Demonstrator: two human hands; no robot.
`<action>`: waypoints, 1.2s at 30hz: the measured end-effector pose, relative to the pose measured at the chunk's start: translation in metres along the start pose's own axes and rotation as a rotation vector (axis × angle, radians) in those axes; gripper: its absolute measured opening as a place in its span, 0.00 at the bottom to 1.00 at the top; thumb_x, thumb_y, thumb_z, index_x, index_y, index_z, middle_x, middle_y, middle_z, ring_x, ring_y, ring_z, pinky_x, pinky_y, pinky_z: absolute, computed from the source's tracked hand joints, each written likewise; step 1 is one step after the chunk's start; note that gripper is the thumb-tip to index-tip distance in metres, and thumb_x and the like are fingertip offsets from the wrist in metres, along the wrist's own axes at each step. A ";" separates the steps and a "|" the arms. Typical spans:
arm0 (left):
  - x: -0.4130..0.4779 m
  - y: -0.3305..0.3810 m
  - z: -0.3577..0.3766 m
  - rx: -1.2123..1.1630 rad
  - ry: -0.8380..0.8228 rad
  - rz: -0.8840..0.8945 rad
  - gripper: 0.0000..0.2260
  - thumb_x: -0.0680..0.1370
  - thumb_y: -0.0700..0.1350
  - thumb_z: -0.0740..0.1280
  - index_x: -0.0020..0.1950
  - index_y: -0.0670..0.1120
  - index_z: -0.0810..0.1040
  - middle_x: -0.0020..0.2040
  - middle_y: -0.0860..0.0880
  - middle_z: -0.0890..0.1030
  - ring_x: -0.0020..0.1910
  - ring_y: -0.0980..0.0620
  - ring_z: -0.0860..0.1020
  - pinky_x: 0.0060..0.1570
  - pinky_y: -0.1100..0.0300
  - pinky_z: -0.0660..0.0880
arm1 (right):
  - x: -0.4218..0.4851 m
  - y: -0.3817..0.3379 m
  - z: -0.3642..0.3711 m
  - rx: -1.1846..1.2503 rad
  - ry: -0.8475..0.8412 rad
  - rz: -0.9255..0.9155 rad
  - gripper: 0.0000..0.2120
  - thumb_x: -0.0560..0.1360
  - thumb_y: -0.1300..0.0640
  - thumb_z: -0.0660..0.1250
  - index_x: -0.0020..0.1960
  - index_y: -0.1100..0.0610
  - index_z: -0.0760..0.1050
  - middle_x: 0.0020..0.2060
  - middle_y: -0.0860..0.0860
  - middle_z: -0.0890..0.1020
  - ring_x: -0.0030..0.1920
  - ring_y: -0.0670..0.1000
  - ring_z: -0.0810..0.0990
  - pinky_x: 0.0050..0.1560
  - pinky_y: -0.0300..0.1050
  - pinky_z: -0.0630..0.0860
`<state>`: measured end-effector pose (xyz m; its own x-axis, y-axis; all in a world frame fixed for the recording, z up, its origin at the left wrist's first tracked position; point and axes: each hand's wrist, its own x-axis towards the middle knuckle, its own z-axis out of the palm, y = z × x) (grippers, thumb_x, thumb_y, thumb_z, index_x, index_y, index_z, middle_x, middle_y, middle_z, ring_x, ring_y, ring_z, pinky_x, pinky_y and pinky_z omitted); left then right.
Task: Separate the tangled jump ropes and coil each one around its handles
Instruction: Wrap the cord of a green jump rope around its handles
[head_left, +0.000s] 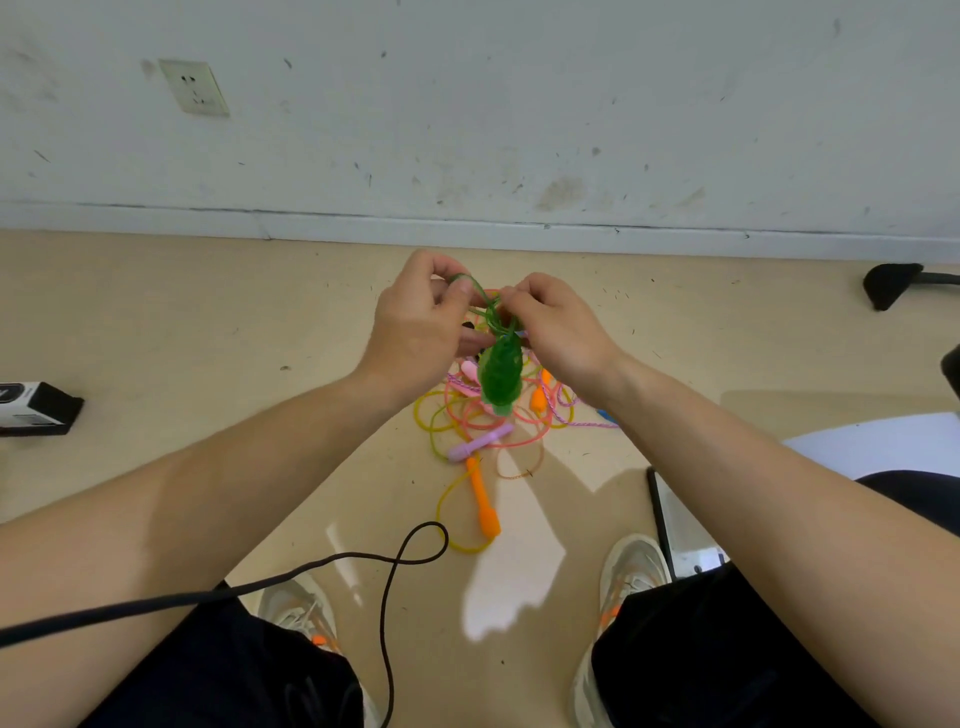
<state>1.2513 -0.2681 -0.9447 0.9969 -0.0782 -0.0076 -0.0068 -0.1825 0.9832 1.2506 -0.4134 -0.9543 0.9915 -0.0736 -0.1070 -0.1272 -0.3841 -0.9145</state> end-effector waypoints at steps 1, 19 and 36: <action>0.002 0.002 -0.001 -0.027 0.007 -0.027 0.01 0.84 0.42 0.60 0.53 0.46 0.70 0.48 0.45 0.84 0.36 0.45 0.85 0.35 0.56 0.81 | 0.000 0.001 0.001 0.058 0.001 0.030 0.17 0.73 0.43 0.62 0.43 0.58 0.75 0.40 0.56 0.81 0.42 0.53 0.78 0.55 0.62 0.78; 0.015 0.009 -0.016 0.031 0.033 -0.154 0.02 0.83 0.42 0.61 0.53 0.44 0.72 0.43 0.46 0.85 0.34 0.54 0.81 0.31 0.62 0.78 | -0.007 0.006 0.009 -0.101 -0.099 -0.191 0.12 0.84 0.56 0.54 0.55 0.55 0.77 0.31 0.51 0.77 0.28 0.45 0.73 0.32 0.40 0.71; 0.023 0.006 -0.028 0.104 0.043 -0.146 0.02 0.82 0.39 0.63 0.50 0.42 0.75 0.42 0.43 0.85 0.32 0.51 0.80 0.32 0.57 0.77 | -0.008 0.040 0.020 -0.592 -0.270 -0.246 0.15 0.83 0.48 0.51 0.41 0.54 0.64 0.31 0.50 0.71 0.40 0.56 0.76 0.43 0.56 0.73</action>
<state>1.2759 -0.2438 -0.9343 0.9903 -0.0021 -0.1387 0.1322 -0.2894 0.9480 1.2376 -0.4096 -0.9982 0.9554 0.2821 -0.0873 0.1854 -0.8032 -0.5662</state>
